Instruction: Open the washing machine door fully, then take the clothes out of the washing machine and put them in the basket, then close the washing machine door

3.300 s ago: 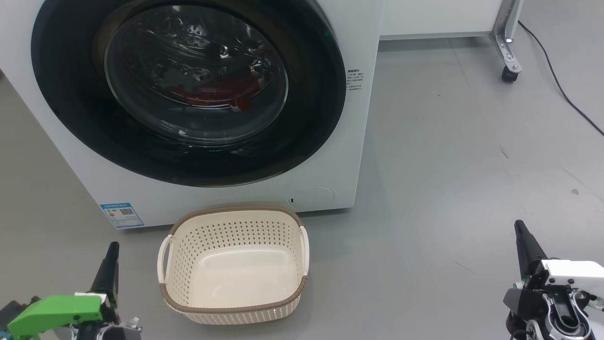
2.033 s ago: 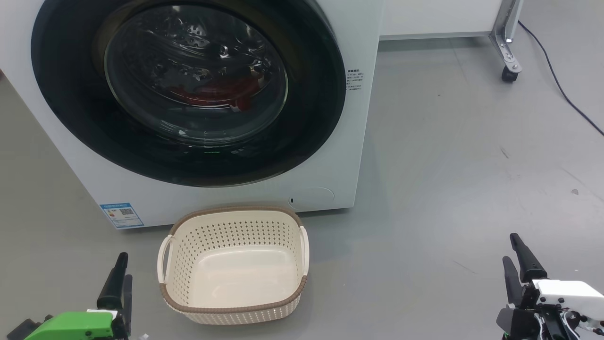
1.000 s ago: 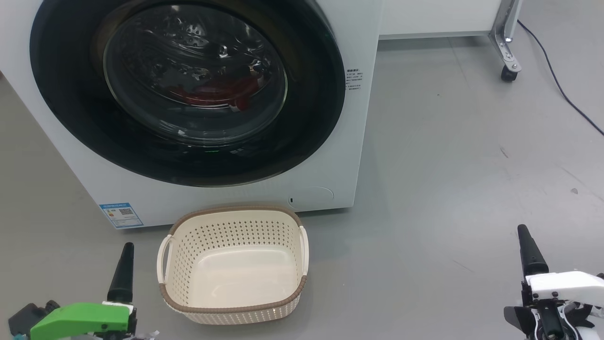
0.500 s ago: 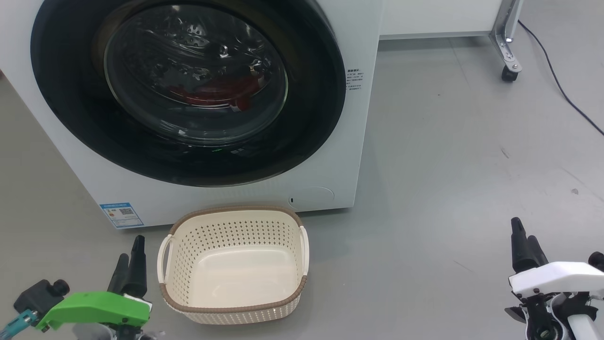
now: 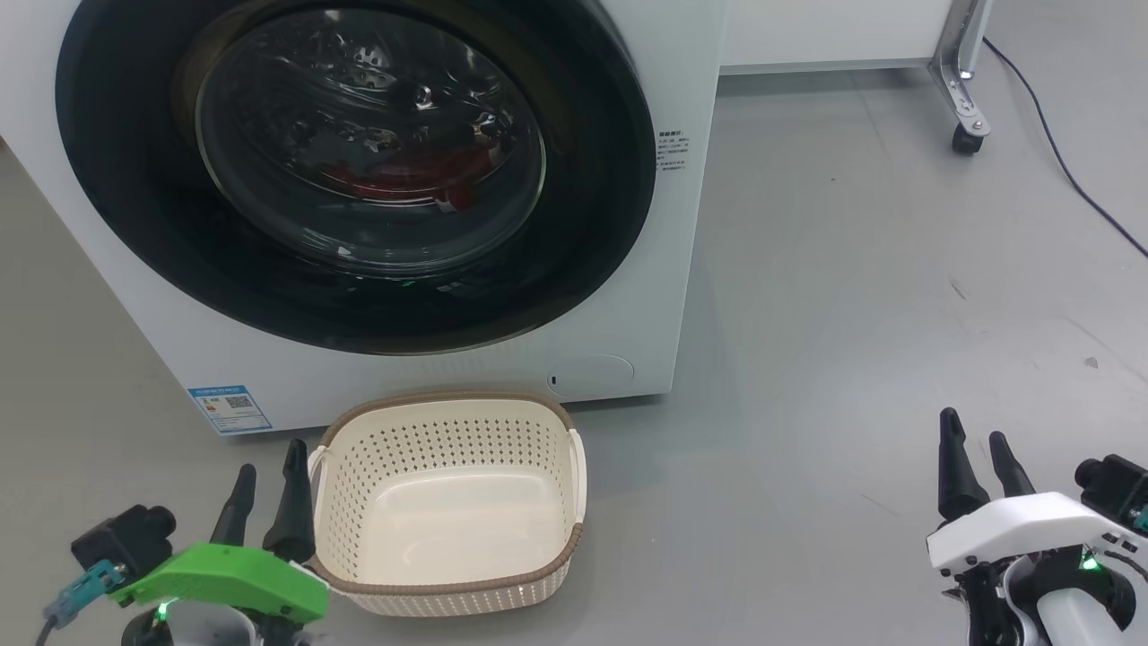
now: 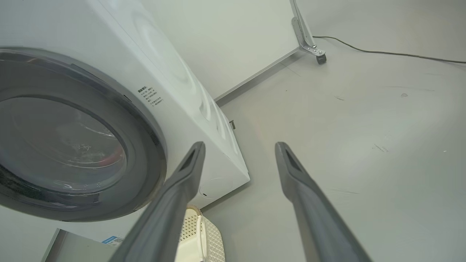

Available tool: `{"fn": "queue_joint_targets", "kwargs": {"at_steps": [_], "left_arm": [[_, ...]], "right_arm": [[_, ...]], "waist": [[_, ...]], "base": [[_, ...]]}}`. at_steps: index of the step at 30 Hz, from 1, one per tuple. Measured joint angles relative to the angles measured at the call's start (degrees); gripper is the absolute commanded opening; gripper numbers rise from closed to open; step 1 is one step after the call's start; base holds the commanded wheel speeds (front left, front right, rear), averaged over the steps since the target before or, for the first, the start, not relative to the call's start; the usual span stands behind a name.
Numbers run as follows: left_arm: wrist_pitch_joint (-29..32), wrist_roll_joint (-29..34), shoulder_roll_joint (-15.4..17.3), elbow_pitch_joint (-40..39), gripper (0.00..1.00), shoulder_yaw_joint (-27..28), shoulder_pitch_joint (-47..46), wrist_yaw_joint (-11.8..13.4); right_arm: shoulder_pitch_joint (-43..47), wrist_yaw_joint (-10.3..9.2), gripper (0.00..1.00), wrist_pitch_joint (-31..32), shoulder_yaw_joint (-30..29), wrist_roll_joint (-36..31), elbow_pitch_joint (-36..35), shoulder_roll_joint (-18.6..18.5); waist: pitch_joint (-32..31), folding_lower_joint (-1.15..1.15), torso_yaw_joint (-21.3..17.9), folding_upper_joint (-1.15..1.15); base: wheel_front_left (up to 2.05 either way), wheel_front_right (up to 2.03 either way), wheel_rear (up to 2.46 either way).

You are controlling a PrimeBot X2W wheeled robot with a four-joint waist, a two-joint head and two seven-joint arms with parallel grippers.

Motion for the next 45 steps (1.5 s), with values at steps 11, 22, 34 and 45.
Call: {"fn": "queue_joint_targets", "kwargs": {"at_steps": [11,22,34,45], "left_arm": [[-2.2,10.3,0.4,0.1,1.0,-3.4,-0.1,1.7],[-4.1,18.8,0.4,0.1,1.0,-5.5,-0.2,3.2],[-6.8,27.5,0.0,0.2,1.0,-7.3,-0.2,4.5],[-8.1,32.5,-0.4,1.1,1.0,-8.2,-0.2,5.1]], "right_arm": [[0.0,-1.11,1.0,-2.3,3.0,-9.0,0.0,0.0],[0.0,-2.11,1.0,-4.3,5.3,-17.3,-0.2,-0.1],[0.0,-3.41,1.0,-6.7,7.1,-26.3,-0.9,-0.1],[0.0,-3.61,1.0,-7.9,7.9,-31.8,-1.0,-0.1]], "waist": [[-0.1,0.0,0.1,0.0],[0.0,0.0,0.3,0.0],[0.1,0.0,0.2,0.0],[0.0,0.0,0.1,0.0]], "base": [[0.0,0.0,0.0],[0.0,0.0,0.0],[0.0,0.0,0.0],[0.0,0.0,0.0]]}}
